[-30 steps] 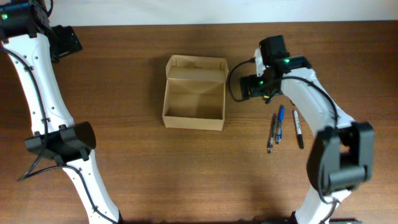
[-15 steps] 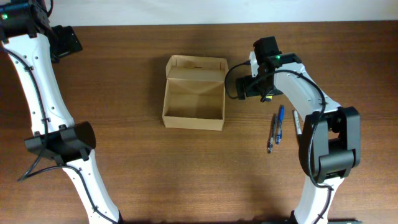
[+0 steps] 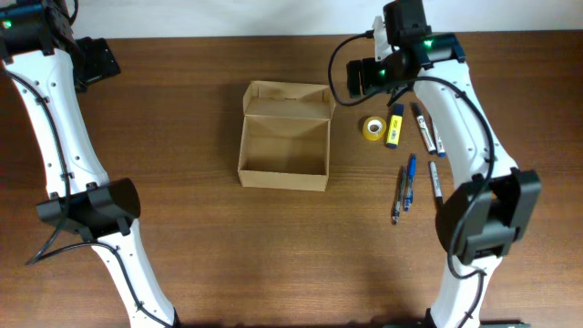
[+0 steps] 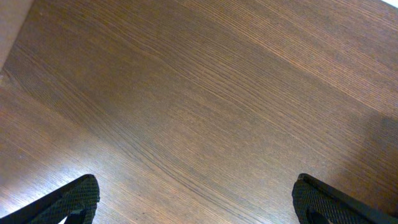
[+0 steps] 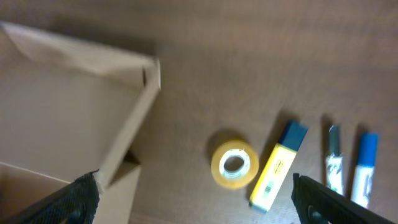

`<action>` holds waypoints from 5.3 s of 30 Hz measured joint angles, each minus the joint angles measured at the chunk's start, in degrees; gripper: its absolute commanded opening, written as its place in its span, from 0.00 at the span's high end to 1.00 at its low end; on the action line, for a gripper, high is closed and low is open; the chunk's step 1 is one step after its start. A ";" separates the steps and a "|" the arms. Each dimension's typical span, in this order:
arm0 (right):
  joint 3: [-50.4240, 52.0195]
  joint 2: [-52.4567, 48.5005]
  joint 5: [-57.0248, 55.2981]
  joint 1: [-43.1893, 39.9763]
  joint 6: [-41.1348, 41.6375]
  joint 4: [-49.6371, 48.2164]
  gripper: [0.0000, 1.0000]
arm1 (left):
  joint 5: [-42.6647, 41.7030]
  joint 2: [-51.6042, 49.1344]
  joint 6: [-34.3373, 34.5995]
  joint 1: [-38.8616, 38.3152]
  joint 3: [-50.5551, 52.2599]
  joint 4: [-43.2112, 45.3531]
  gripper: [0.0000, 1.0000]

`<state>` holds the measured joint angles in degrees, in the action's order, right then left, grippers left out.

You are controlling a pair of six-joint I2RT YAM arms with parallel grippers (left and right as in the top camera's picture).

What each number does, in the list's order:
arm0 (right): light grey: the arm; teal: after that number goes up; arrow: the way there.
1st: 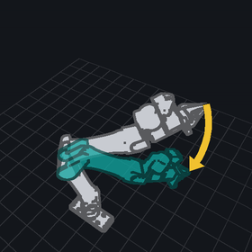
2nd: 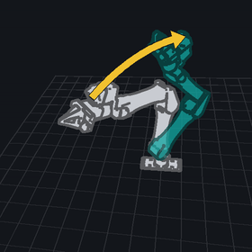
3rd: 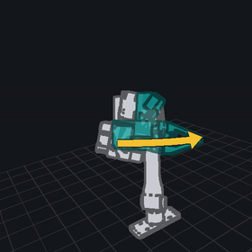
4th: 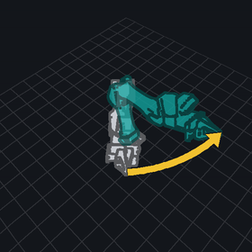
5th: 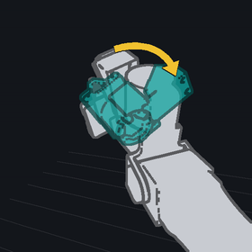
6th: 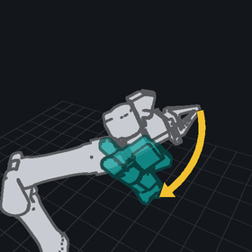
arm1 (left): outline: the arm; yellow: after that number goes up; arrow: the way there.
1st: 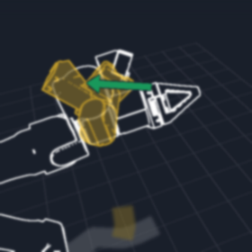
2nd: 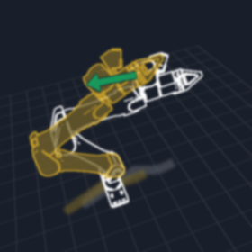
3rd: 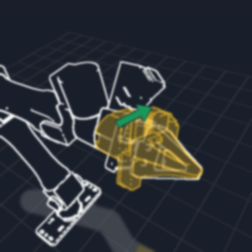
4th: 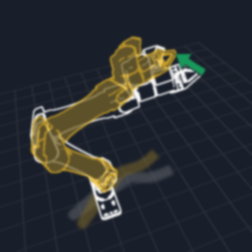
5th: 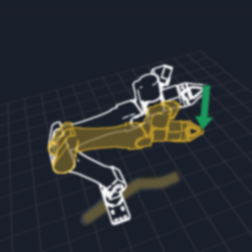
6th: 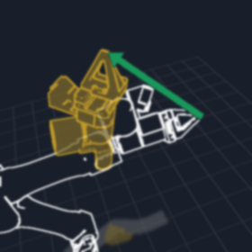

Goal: Pack container
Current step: 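Move the right gripper over the tape roll and grasp it, then carry the tape roll into the box and release it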

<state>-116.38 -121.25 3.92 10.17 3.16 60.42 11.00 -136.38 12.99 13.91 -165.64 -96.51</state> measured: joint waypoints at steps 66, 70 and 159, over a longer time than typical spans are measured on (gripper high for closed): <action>0.24 -17.18 -0.72 0.00 -1.03 3.34 0.22 | 0.00 0.00 0.00 0.00 0.02 0.00 0.00; 0.22 -17.64 -1.60 0.00 -1.07 3.04 0.22 | 0.00 0.00 0.00 0.00 0.02 0.00 0.00; -11.54 -12.00 -0.17 24.09 -23.37 14.05 0.33 | 0.00 0.00 -0.02 0.00 0.02 -0.04 0.00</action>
<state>-127.92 -133.25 3.75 34.26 -20.21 74.48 11.00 -136.38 12.97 13.91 -165.62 -96.55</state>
